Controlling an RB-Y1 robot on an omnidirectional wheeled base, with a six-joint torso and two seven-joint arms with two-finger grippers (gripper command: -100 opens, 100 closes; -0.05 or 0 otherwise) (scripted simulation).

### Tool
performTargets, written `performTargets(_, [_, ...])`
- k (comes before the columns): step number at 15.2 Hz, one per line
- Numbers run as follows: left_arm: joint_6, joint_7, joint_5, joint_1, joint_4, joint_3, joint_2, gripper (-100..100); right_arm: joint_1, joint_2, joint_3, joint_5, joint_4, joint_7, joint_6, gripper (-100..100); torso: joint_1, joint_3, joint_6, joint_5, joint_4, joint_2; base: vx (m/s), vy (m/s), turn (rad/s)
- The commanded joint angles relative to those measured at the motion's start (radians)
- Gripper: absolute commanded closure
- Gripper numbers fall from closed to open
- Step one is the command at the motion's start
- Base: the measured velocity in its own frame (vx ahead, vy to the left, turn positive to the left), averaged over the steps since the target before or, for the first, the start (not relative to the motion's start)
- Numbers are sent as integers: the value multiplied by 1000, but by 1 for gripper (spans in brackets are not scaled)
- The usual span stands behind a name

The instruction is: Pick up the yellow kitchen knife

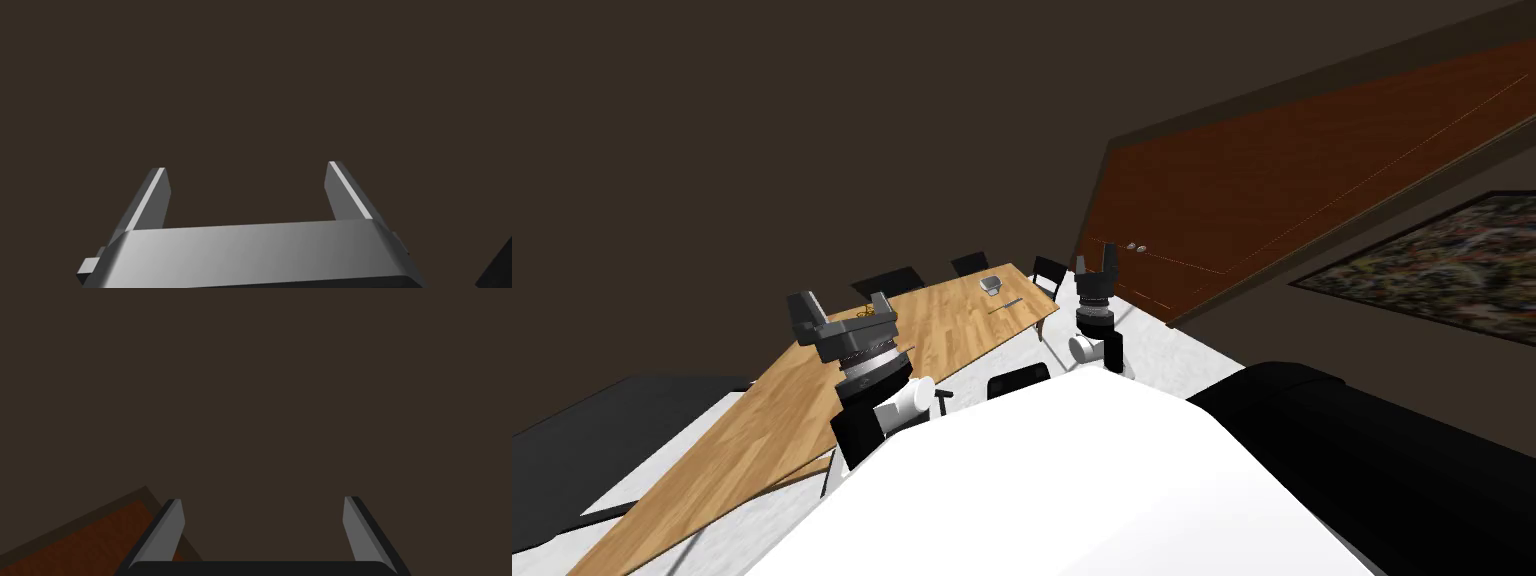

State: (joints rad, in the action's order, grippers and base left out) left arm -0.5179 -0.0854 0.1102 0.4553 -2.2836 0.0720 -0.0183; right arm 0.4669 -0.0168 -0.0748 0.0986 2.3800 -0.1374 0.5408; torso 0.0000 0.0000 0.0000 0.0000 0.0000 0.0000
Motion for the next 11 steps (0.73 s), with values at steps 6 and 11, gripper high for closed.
performTargets(6, [70,-6,30,2,51,29,121,-100,0,0,0,0,0,0,0,0,-3,1,1,-1,0,2,-21,-35,-109])
performTargets(11, [162,-15,69,4,118,68,197,-100,0,0,0,0,0,0,0,0,-3,0,1,-1,0,0,-6,-50,-191])
